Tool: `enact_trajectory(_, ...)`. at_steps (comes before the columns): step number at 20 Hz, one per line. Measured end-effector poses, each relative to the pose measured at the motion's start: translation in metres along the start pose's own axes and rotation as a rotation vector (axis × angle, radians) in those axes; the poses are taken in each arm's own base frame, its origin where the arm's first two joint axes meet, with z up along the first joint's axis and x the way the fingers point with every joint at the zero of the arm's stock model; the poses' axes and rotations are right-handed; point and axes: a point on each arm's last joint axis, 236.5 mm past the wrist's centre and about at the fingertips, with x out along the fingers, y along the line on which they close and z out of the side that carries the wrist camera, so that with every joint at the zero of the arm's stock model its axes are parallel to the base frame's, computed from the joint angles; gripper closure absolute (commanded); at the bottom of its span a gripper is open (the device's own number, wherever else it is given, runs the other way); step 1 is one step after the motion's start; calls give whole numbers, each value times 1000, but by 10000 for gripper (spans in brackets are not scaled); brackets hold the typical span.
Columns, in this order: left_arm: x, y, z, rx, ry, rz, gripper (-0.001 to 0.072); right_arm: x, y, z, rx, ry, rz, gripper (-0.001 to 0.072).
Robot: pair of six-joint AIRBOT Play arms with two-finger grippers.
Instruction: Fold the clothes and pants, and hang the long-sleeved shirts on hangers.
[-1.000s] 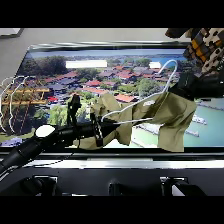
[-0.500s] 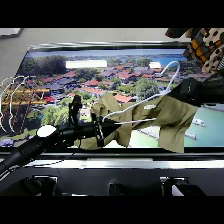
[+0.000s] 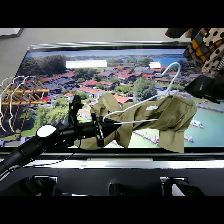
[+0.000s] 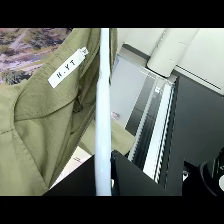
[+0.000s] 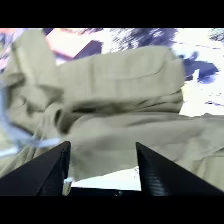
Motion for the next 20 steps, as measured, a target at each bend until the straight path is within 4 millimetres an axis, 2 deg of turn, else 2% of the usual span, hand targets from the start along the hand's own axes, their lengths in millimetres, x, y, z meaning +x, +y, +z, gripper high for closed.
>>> enact_trajectory(2, 0, 0, 0, 0, 0, -1, 677, 5, -14, -5, -12, 46, 2, 214)
enact_trajectory(4, 0, -1, 0, 0, 0, -2, 677, 10, -17, -14, -87, 106, 37, 211)
enact_trajectory(9, 0, -1, 0, -1, 0, -3, 677, 14, -6, -23, -468, 138, 160, 181)
enact_trajectory(13, 0, -1, 0, -1, 0, -3, 677, 14, 0, -24, -662, 121, 213, 182)
enact_trajectory(20, 0, -1, 0, -1, 0, -2, 677, 37, 7, -24, -735, 139, 334, 213)
